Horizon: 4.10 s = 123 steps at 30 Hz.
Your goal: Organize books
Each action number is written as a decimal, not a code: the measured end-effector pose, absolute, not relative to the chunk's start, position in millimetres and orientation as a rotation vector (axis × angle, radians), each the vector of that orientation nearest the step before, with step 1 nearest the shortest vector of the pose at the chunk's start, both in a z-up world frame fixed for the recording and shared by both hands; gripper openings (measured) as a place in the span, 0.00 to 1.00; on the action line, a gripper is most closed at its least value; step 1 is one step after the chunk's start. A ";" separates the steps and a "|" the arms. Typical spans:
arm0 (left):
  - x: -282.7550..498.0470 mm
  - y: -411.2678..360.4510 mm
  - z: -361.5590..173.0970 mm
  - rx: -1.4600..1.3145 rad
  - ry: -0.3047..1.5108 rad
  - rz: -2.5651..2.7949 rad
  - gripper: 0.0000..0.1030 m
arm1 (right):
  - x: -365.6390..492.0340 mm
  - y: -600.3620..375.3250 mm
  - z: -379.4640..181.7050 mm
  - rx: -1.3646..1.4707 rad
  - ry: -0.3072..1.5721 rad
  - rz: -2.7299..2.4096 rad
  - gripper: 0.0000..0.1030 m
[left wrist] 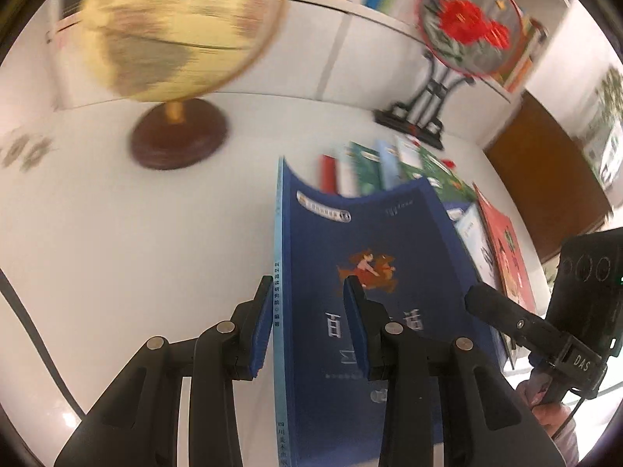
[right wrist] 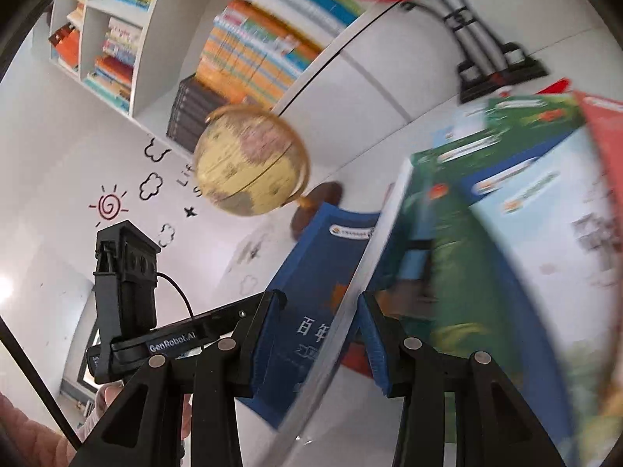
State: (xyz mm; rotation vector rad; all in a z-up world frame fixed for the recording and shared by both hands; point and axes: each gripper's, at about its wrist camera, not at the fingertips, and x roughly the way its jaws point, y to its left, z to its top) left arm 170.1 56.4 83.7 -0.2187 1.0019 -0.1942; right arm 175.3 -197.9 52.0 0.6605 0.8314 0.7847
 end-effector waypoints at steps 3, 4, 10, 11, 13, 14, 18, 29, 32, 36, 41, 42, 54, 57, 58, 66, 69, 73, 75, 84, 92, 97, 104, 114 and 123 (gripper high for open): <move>164.4 85.1 86.9 -0.210 0.994 -0.165 0.31 | 177.5 -168.9 57.6 0.650 0.832 0.827 0.41; 163.0 92.6 87.0 -0.206 0.995 -0.152 0.31 | 178.0 -158.5 59.8 0.643 0.834 0.842 0.41; 151.5 137.4 78.9 -0.204 1.012 -0.090 0.31 | 180.8 -104.7 61.3 0.606 0.863 0.896 0.41; 149.9 142.7 76.2 -0.204 1.017 -0.081 0.31 | 180.7 -95.3 59.5 0.602 0.874 0.904 0.41; 146.2 153.7 71.9 -0.208 1.024 -0.071 0.31 | 180.1 -81.8 57.2 0.588 0.890 0.909 0.41; 144.6 158.1 69.8 -0.208 1.029 -0.065 0.31 | 179.7 -74.8 55.4 0.576 0.900 0.910 0.41; 139.0 174.8 59.4 -0.197 1.059 -0.040 0.31 | 178.6 -53.8 44.1 0.559 0.945 0.913 0.41; 129.7 181.2 56.3 -0.110 1.058 -0.045 0.32 | 173.6 -43.5 22.8 0.458 1.026 0.718 0.44; 130.4 173.3 65.1 -0.090 1.024 -0.070 0.32 | 170.0 -50.4 30.2 0.460 0.990 0.652 0.60; 131.0 159.9 80.8 -0.075 0.958 -0.085 0.32 | 165.9 -52.4 54.8 0.390 0.915 0.604 0.66; 136.4 142.5 95.4 -0.089 0.898 -0.113 0.35 | 160.9 -55.2 82.0 0.277 0.843 0.570 0.75; 137.3 138.5 97.9 -0.089 0.890 -0.117 0.35 | 160.4 -58.0 87.1 0.253 0.835 0.559 0.75; 147.7 66.1 124.9 -0.021 0.781 -0.175 0.35 | 143.1 -119.4 113.4 0.103 0.729 0.429 0.83; 149.9 43.9 128.3 -0.004 0.775 -0.201 0.36 | 138.3 -137.3 118.0 0.060 0.699 0.376 0.83; 151.0 36.5 128.7 0.002 0.777 -0.203 0.40 | 135.6 -145.6 118.5 0.055 0.691 0.364 0.85; 158.0 -27.8 131.5 0.026 0.769 -0.234 0.40 | 135.0 -210.7 117.9 0.070 0.683 0.307 0.87; 162.3 -52.9 130.2 0.048 0.776 -0.254 0.40 | 136.2 -235.9 116.6 0.090 0.681 0.292 0.87; 168.5 -84.8 126.3 0.083 0.780 -0.257 0.40 | 137.5 -269.3 113.4 0.135 0.687 0.289 0.87; 171.8 -100.6 124.1 0.087 0.784 -0.264 0.40 | 137.5 -287.6 110.6 0.156 0.691 0.277 0.87; 183.2 -166.2 111.2 0.102 0.803 -0.288 0.40 | 142.2 -357.1 90.2 0.263 0.734 0.233 0.87; 192.0 -203.5 96.9 0.135 0.838 -0.307 0.40 | 150.6 -393.0 63.7 0.367 0.793 0.188 0.87; 197.2 -216.3 90.8 0.148 0.851 -0.307 0.40 | 156.4 -403.1 50.6 0.361 0.830 0.143 0.87; 206.4 -231.5 72.3 0.144 0.938 -0.357 0.40 | 165.2 -415.8 30.9 0.390 0.879 0.115 0.87; 202.9 -254.1 48.9 0.135 0.979 -0.396 0.40 | 172.9 -429.8 17.7 0.441 0.860 0.101 0.90; 198.7 -249.1 48.8 0.116 0.946 -0.381 0.54 | 182.3 -434.3 13.5 0.617 0.810 0.234 0.99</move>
